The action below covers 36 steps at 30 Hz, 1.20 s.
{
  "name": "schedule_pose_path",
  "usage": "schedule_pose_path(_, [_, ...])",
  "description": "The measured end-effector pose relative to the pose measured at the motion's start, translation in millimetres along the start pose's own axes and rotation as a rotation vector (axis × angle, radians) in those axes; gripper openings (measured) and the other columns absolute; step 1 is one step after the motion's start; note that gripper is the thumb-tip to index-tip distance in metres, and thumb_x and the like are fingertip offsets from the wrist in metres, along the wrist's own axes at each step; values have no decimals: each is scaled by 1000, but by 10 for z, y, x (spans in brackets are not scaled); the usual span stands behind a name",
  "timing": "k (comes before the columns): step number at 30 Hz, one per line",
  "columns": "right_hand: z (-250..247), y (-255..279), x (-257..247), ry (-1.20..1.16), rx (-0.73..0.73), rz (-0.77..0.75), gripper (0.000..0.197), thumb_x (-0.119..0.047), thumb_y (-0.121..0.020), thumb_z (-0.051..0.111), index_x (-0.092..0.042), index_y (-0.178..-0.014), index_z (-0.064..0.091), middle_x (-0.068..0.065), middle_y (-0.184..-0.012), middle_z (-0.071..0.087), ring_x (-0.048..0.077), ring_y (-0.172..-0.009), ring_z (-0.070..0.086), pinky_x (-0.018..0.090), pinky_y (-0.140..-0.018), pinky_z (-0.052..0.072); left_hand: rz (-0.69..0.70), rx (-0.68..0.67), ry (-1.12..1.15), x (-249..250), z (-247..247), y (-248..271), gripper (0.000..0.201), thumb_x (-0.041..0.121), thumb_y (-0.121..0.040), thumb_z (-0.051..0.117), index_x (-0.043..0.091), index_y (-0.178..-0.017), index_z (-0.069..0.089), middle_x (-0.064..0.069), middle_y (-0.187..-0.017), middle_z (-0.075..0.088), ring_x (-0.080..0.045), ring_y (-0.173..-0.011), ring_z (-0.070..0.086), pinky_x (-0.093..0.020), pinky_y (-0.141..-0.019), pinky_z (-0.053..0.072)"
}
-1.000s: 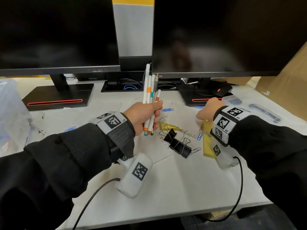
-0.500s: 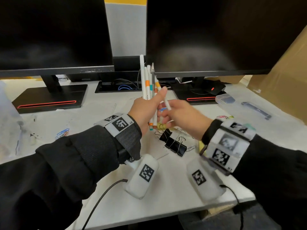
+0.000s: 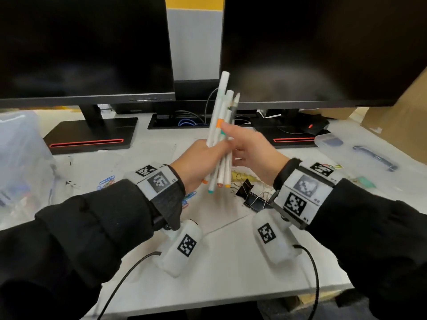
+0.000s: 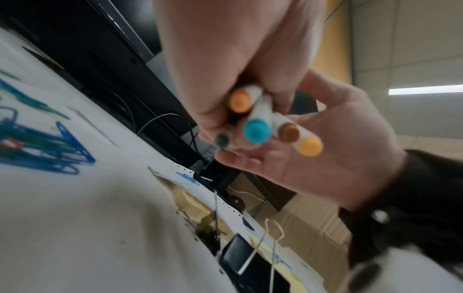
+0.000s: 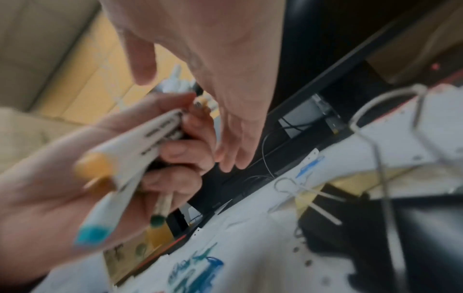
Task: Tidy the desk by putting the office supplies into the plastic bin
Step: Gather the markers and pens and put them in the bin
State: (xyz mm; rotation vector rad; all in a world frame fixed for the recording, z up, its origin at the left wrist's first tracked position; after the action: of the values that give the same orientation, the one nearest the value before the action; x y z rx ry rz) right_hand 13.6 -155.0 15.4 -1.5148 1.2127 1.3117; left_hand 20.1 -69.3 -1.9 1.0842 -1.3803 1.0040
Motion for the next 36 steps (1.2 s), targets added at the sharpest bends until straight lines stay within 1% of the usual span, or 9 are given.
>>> schedule_pose_path(7, [49,-169,-58,-183,162,-25,16,-12,-85,62,-5,-98,61,7,-81,69,16,-74,66,27,-69,56,0,-83,116,46,134,5,27,8,-94,46,9,-121,52,0,-75,59,-5,-65,59,-18,-59,50])
schedule_pose_path(12, [80,-203,-184,-305,191,-159,12,-7,-89,58,-12,-89,47,3,-64,58,16,-64,62,34,-74,55,-330,-212,70,-128,64,137,10,13,-88,50,16,-79,55,0,-67,52,-13,-65,53,-29,-65,46])
schedule_pose_path(15, [79,-206,-334,-306,173,-246,14,-8,-89,57,-18,-88,47,1,-65,58,15,-65,60,37,-84,53,-486,-252,106,-258,42,242,8,10,-85,55,14,-79,52,-2,-72,52,-15,-63,58,-27,-61,51])
schedule_pose_path(18, [127,-226,-351,-324,176,-265,10,-10,-89,57,-12,-93,49,1,-67,57,14,-65,59,34,-76,52,-436,-218,114,-243,15,212,13,11,-86,55,16,-75,50,3,-56,42,-6,-39,38,-17,-42,33])
schedule_pose_path(21, [210,-245,-319,-339,171,-279,13,-12,-87,61,-9,-78,52,1,-58,51,14,-55,50,31,-65,48,-324,-174,118,-153,-48,165,16,0,-82,59,14,-76,54,1,-58,42,-6,-41,34,-15,-39,27])
schedule_pose_path(26, [309,-276,-291,-348,143,-285,34,-17,-83,67,-17,-55,47,-5,-44,44,14,-51,40,31,-64,41,-208,-104,204,-83,-149,193,28,-19,-75,53,8,-82,55,-6,-69,50,-14,-61,45,-18,-48,38])
schedule_pose_path(30, [301,-280,-443,-332,189,-372,34,-18,-84,66,-16,-57,46,-3,-46,41,14,-47,39,27,-54,40,-331,-126,221,-93,-284,277,11,6,-75,62,13,-83,58,-6,-87,60,-19,-81,60,-29,-74,49])
schedule_pose_path(33, [305,-278,-563,-341,184,-428,30,-12,-82,68,-15,-61,46,0,-51,40,14,-47,42,25,-49,42,-486,-198,304,-162,-408,338,44,32,-71,59,5,-105,54,-17,-111,62,-32,-97,64,-40,-90,47])
schedule_pose_path(36, [414,-300,-507,-317,129,-392,25,-8,-79,70,-14,-65,50,0,-53,47,14,-50,49,29,-56,48,-308,-162,598,12,-402,363,36,22,-76,50,11,-109,63,-18,-109,58,-36,-94,63,-47,-99,45])
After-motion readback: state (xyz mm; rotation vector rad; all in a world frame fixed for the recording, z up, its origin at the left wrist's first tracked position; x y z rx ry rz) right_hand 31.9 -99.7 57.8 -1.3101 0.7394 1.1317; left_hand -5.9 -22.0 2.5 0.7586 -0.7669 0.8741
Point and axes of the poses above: each hand's wrist, its own y-axis away from the middle knuckle, its own z-axis out of the palm, x = y × z, the point moved 6 cm from there along -y, towards the middle knuckle
